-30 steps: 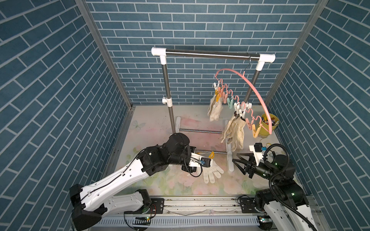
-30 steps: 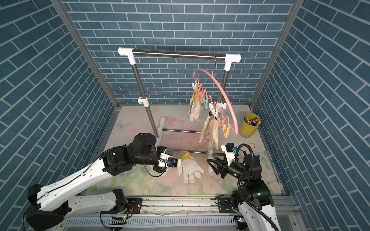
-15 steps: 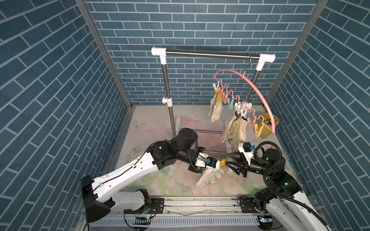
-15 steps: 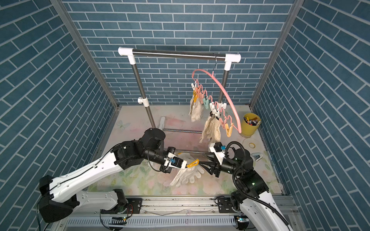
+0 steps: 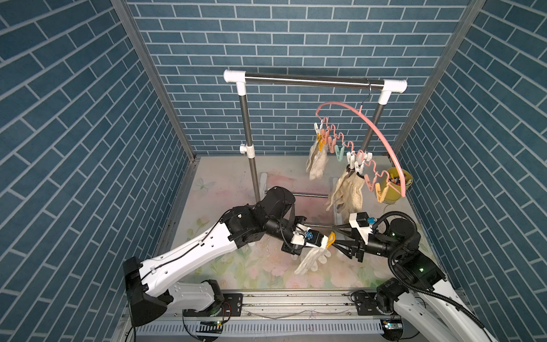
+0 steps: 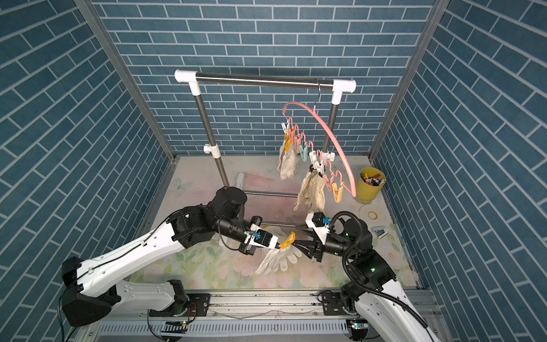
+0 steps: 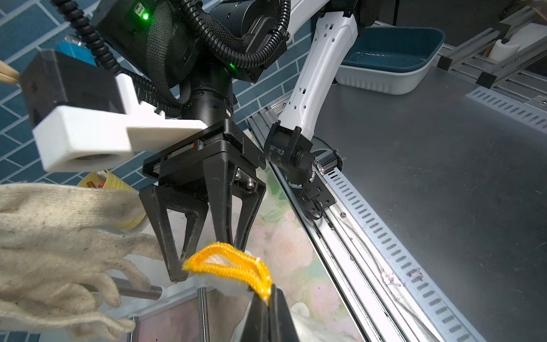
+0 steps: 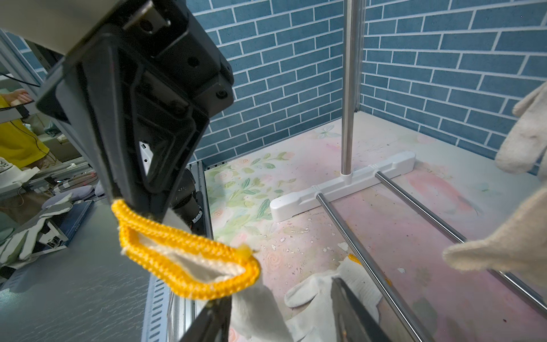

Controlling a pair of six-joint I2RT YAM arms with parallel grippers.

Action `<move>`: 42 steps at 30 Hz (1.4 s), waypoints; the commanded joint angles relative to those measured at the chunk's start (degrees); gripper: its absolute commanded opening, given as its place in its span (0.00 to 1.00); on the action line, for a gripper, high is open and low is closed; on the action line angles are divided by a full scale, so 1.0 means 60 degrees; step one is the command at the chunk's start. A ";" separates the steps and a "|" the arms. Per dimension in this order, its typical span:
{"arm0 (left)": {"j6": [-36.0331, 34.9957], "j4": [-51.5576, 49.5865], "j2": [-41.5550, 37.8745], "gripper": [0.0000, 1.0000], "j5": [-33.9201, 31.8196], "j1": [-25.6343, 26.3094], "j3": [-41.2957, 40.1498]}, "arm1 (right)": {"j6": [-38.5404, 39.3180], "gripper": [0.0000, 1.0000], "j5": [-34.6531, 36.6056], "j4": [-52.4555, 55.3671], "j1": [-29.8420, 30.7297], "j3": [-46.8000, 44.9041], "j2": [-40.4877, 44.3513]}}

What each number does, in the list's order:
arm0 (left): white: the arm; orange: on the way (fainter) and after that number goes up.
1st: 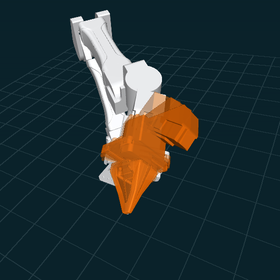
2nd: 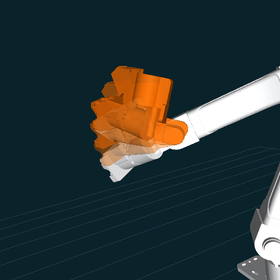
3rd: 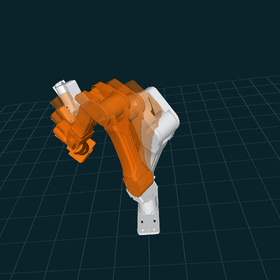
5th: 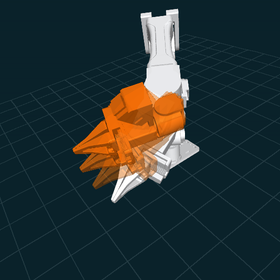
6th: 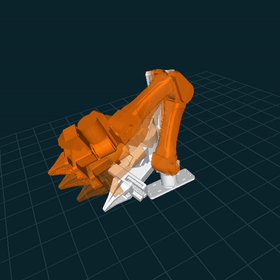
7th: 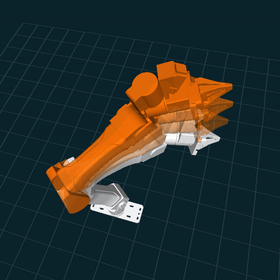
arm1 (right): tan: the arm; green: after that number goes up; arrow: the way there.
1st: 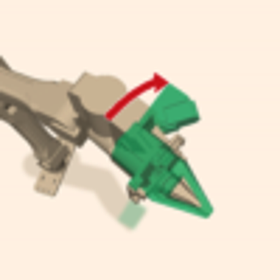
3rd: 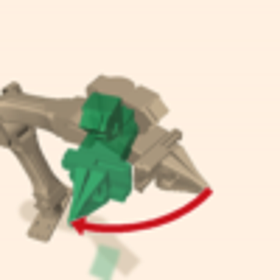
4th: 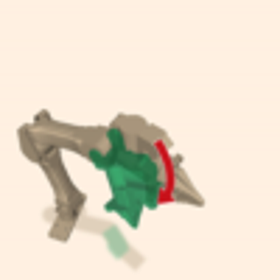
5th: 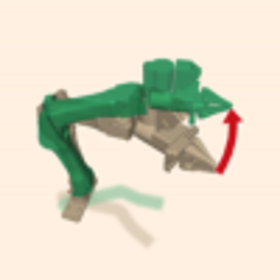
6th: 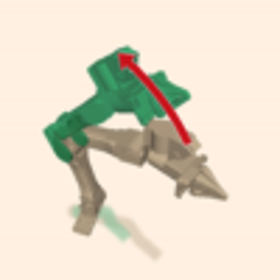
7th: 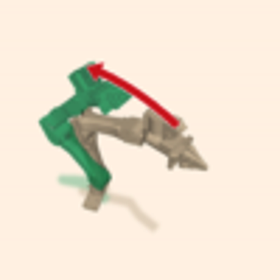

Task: Clip the gloves onto a hanger to dry
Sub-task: Pick up the glove from the center of the board.

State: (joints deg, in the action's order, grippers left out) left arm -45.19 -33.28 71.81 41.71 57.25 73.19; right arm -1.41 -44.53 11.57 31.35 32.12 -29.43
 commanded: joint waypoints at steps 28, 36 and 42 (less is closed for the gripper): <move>0.0491 -0.1340 -0.1465 0.00 -0.0732 -0.0219 -0.0006 | 0.2717 0.55 -0.0801 0.0529 0.0992 0.2011 -0.1903; 0.0520 -0.1177 -0.1534 0.00 -0.0670 -0.0223 -0.0112 | 0.3133 0.55 -0.1256 0.0614 0.1405 0.2552 -0.2738; 0.0566 -0.1226 -0.1589 0.00 -0.0613 -0.0223 -0.0092 | 0.3478 0.55 -0.1205 0.0629 0.1678 0.2787 -0.3092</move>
State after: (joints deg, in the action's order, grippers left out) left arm -42.54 -40.07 62.67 37.50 56.25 73.19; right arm 14.02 -50.02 14.94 40.62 46.37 -47.55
